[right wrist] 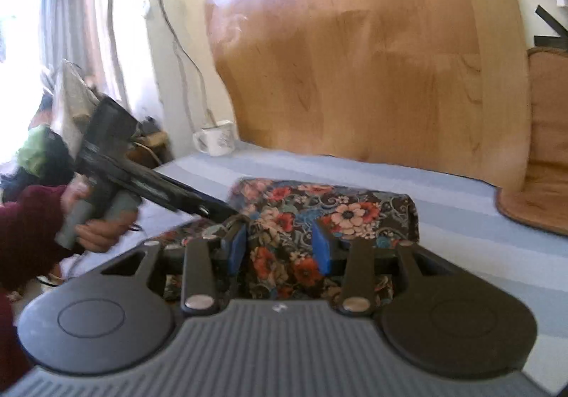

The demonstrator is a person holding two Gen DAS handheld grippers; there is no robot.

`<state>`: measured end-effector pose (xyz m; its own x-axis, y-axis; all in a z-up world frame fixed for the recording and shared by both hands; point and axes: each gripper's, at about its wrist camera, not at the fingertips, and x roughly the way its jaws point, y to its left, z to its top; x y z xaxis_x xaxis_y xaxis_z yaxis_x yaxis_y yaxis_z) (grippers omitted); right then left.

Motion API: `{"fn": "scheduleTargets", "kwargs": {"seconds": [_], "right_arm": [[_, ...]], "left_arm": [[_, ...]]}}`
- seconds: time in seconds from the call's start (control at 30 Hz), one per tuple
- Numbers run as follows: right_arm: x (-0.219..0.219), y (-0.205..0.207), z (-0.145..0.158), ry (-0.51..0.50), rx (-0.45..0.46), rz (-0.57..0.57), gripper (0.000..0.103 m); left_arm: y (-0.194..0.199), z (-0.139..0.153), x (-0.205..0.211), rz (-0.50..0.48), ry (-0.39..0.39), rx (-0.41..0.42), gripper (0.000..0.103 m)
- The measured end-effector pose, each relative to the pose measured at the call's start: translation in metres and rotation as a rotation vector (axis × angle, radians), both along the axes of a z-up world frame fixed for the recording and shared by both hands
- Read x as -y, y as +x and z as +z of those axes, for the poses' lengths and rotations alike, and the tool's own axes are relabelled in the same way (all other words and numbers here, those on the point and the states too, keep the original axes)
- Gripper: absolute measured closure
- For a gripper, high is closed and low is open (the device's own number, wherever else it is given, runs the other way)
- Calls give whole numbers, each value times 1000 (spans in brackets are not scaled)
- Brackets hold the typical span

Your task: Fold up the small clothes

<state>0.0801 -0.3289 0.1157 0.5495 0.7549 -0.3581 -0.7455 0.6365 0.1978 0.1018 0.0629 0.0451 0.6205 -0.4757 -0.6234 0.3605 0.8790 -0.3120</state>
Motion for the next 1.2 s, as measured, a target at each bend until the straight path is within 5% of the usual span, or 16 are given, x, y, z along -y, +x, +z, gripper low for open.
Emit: {"fn": "scheduleTargets", "kwargs": {"seconds": [0.03,0.13,0.27,0.3,0.33,0.43,0.5,0.53,0.63,0.7,0.83,0.9,0.97,1.0,1.1,1.2], "right_arm": [[11,0,6,47,-1,5,59],[44,9,17,196,-22,-56,35],[44,40,3,184,-127,-143,32],[37,48,-5,169,-162,-143,32],[27,57,-16,139,-202,-140,33],[-4,75,-39,72,-274,-96,77],[-15,76,-27,60,-181,-77,85],[-18,78,-17,68,-115,-83,90],[-20,98,-2,115,-40,-125,92],[-24,113,-6,101,-6,-151,92],[-24,150,-49,60,-97,-212,90],[-20,152,-53,87,-123,-232,84],[-15,147,-41,78,-130,-252,61],[-12,141,-33,65,-109,-267,58],[5,117,-8,106,-26,-272,58],[18,96,9,200,-42,-222,62]], "left_arm": [[-1,1,0,-6,-1,6,23],[-1,2,-10,-9,-46,9,10],[17,-2,-29,0,-160,-49,6],[25,-6,-30,-4,-206,-83,10],[33,-11,-29,-16,-246,-115,25],[48,-16,-13,-1,-173,-109,70],[53,-6,-11,25,-128,-40,88],[56,3,-13,38,-126,3,90],[70,17,-14,89,-98,139,90],[83,10,-5,115,-63,158,90],[100,-27,14,158,15,160,85],[93,-27,24,163,72,206,83],[86,-19,26,142,113,216,79],[83,-14,21,134,118,220,74],[64,7,0,194,89,268,71],[43,25,-13,203,-22,288,73]]}}
